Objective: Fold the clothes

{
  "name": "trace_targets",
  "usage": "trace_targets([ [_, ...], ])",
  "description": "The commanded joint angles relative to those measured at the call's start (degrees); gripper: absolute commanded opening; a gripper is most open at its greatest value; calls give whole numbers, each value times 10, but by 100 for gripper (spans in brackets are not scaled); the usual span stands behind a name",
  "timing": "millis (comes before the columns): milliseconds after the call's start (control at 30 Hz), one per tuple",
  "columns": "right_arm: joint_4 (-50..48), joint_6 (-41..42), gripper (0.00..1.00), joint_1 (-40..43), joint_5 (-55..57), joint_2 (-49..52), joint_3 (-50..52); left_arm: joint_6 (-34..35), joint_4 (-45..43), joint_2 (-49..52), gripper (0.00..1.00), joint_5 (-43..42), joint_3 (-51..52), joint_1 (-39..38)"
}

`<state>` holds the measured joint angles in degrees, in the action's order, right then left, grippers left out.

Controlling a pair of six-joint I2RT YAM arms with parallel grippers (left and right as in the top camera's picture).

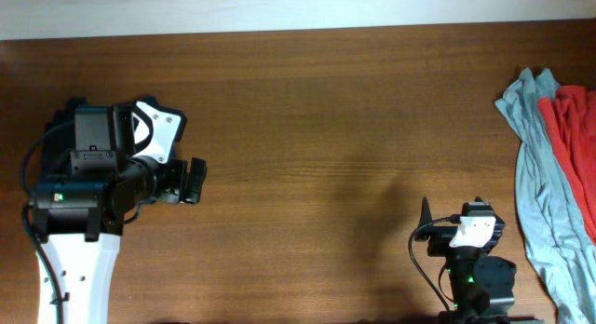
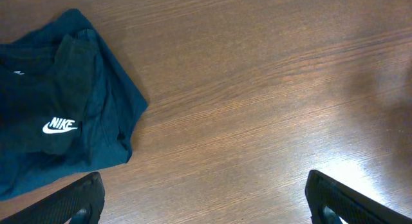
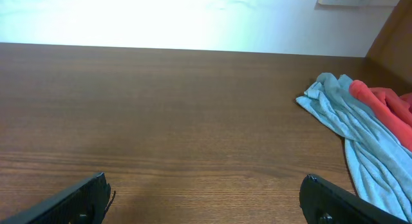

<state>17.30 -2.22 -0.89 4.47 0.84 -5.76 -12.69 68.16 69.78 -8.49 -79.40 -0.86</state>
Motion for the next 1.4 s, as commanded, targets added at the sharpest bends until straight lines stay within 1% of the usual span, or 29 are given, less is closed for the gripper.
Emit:
trace_targets([
  [0, -2, -3, 99, -3, -4, -5, 5, -9, 0, 0, 99, 2, -3, -2],
  [433, -2, -3, 99, -3, -4, -5, 5, -9, 1, 0, 99, 2, -3, -2],
  [633, -2, -3, 99, -3, -4, -5, 5, -9, 1, -39, 99, 5, 0, -3],
  [667, -2, -3, 99, -3, -4, -5, 5, -9, 2, -51, 99, 17, 2, -3],
  [767, -2, -3, 99, -3, -4, -5, 5, -9, 9, -107, 99, 109, 22, -2],
  [833, -2, -3, 99, -3, -4, -5, 5, -9, 9, -148, 99, 140, 42, -2],
  [900, -2, -3, 99, -3, -4, -5, 5, -9, 9, -188, 99, 142, 68, -2],
  [1000, -2, -3, 99, -3, -4, -5, 5, -9, 9, -274, 99, 150, 146, 0],
  [1133, -2, -3, 99, -3, -4, -5, 5, -9, -6, -342, 99, 154, 241, 15],
  [1200, -2, -3, 99, -3, -4, -5, 5, -9, -35, -366, 99, 150, 287, 17],
  [1367, -2, -3, 99, -3, -4, -5, 5, -9, -178, -417, 99, 147, 393, 17],
])
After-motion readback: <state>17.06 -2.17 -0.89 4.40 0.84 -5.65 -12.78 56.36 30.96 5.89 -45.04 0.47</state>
